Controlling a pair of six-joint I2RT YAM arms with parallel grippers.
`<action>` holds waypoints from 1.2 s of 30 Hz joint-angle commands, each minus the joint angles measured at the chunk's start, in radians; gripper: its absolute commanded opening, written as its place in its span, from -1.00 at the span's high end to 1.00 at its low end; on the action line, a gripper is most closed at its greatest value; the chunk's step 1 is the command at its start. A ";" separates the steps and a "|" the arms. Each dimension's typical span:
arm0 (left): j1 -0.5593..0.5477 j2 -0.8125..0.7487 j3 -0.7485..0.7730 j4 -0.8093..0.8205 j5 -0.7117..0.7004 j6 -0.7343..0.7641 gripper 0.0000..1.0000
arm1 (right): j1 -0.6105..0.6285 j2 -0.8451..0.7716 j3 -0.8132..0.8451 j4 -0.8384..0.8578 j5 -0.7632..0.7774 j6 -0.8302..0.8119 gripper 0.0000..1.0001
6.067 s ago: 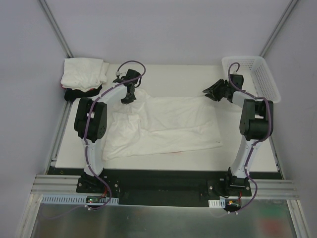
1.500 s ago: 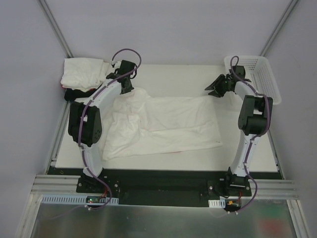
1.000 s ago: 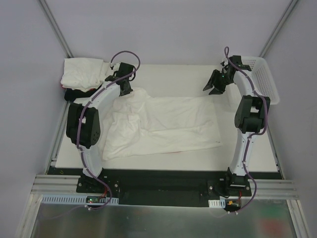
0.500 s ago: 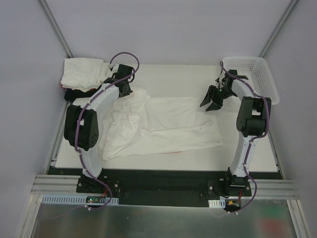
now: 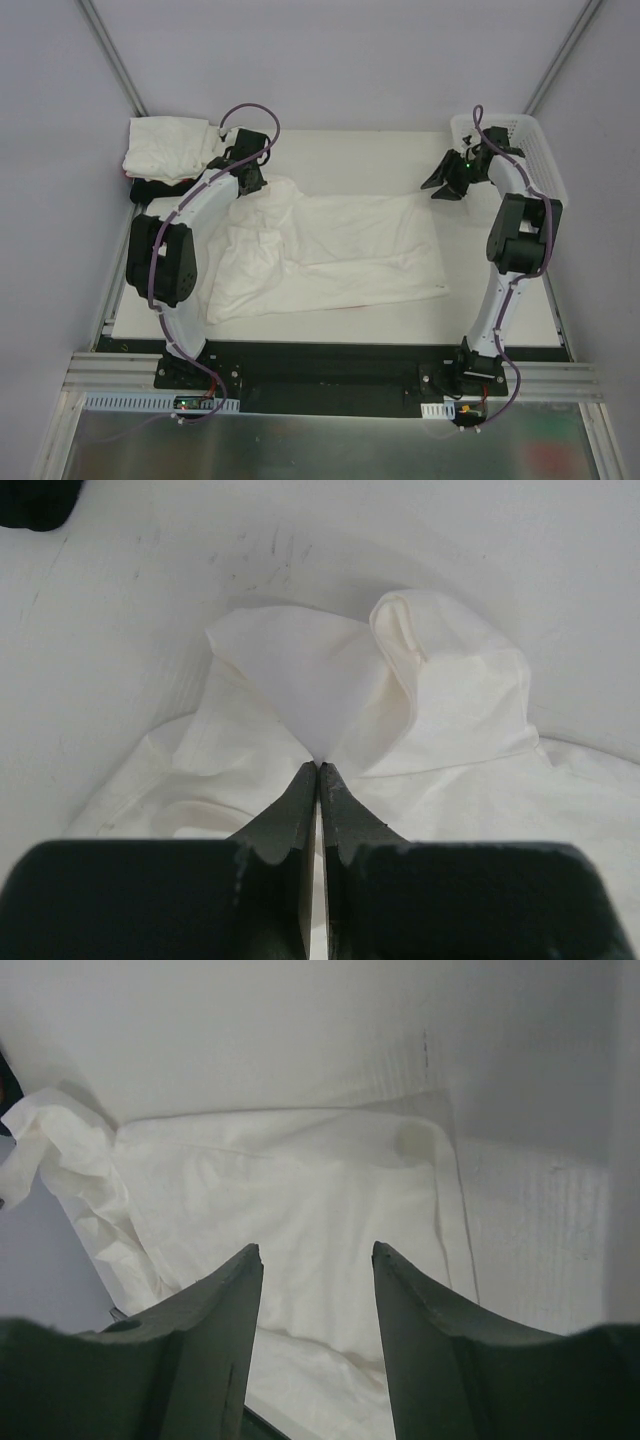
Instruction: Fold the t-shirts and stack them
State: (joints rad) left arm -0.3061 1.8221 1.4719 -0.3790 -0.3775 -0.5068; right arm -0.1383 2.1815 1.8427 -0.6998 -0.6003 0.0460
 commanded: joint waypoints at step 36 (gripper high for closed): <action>0.214 0.051 0.067 0.126 -0.152 -0.081 1.00 | 0.009 -0.414 -0.307 0.329 -0.084 0.176 -0.03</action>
State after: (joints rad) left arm -0.1280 1.8961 1.5269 -0.2733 -0.4820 -0.5701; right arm -0.1139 1.8221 1.5356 -0.3973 -0.6704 0.2104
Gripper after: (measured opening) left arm 0.006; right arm 0.515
